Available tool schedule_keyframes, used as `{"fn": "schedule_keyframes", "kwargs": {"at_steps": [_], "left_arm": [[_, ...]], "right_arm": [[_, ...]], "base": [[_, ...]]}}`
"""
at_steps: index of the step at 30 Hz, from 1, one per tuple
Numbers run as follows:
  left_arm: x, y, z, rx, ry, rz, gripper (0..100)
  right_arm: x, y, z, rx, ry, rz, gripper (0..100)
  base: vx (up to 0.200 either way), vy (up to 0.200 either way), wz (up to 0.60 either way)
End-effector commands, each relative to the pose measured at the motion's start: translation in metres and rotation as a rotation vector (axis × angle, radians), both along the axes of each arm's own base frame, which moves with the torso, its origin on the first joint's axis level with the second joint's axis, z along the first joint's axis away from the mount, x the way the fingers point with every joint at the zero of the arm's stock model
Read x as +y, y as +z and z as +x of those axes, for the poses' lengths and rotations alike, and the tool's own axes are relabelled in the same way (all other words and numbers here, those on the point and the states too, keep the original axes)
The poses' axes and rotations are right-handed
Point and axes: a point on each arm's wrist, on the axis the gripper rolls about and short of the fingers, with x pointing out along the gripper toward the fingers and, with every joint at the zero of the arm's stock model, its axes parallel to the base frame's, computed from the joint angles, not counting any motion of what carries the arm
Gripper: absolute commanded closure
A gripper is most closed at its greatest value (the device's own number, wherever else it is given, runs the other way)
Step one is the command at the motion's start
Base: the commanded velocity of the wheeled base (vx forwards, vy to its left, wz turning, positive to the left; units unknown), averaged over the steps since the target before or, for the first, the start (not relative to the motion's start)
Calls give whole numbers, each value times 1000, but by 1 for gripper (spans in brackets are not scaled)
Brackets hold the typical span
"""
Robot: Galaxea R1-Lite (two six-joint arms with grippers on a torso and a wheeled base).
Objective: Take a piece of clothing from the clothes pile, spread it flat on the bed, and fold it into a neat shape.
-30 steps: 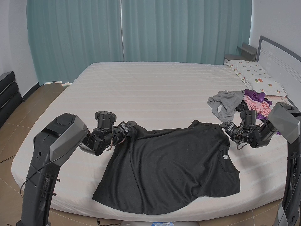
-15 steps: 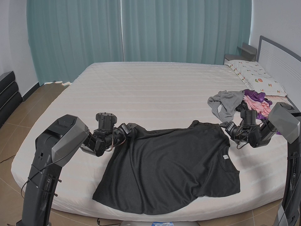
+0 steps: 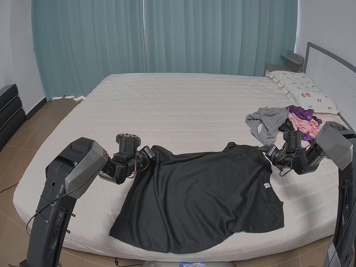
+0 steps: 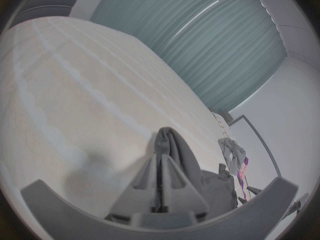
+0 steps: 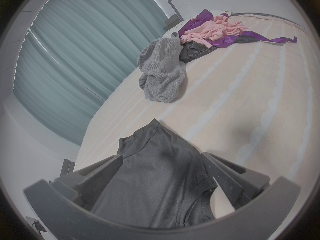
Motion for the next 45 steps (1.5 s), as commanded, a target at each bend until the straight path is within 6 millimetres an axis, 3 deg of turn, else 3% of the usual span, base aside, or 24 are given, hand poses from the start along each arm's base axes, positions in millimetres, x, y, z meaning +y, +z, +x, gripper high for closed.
{"fn": "schedule_keyframes", "kwargs": {"at_steps": [1,15,27,28,37,45], "left_arm": [[13,12,8,-42,61,2,100],[57,46,17,-102,164,6,100],[61,53,16,-106,168,10,100],[61,52,16,-94,168,12,100],[65,48,17,-79,176,16,100],[72,57,23,-121,201,24,100]], "right_arm": [[0,-7,9,0,4,-5,0],[-2,-21,56,-6,8,-16,0],[-2,-35,75,-7,16,-25,0],[0,-34,78,-17,26,-21,100],[3,-35,80,-12,43,-16,100],[7,1,96,-149,1,5,100]], "base": [[0,0,0],[0,0,0],[0,0,0],[0,0,0],[0,0,0],[0,0,0]]}}
